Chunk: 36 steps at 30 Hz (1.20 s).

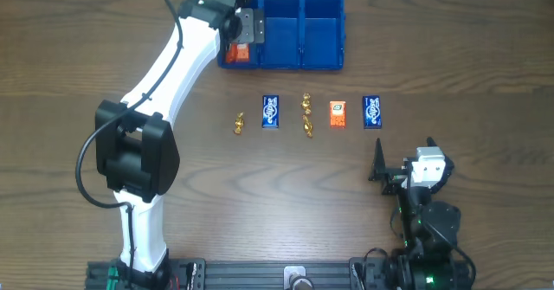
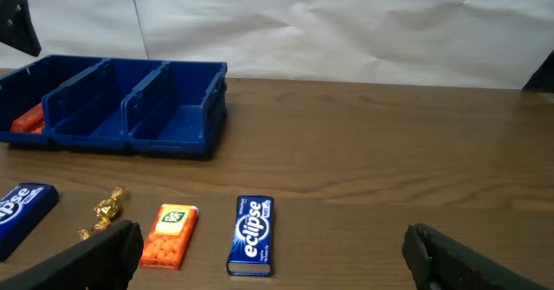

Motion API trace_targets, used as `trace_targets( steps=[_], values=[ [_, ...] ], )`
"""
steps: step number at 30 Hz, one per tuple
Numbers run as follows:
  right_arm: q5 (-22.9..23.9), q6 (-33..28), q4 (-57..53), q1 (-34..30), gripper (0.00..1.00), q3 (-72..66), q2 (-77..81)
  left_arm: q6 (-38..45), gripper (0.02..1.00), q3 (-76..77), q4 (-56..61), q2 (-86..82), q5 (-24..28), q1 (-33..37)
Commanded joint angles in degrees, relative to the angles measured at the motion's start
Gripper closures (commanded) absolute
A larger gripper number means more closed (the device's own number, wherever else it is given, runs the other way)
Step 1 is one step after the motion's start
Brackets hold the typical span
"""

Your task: Sort Candies Into Trays

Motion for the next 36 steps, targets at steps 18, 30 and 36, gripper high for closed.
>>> trace_targets(
  steps=[18, 30, 36],
  values=[
    [0.57, -0.66, -1.07, -0.24, 0.001, 0.46, -0.07, -23.41, 0.018, 3.30, -11.54, 0.52, -1.31, -28.50],
    [0.57, -0.66, -1.07, -0.24, 0.003, 0.46, -0.07, -28.39, 0.029, 3.30, -10.54, 9.16, -0.57, -31.78],
    [0.57, -0.66, -1.07, -0.24, 0.003, 0.46, -0.07, -28.74, 0.038, 3.32, -6.62, 12.11, 0.70, -31.76]
  ],
)
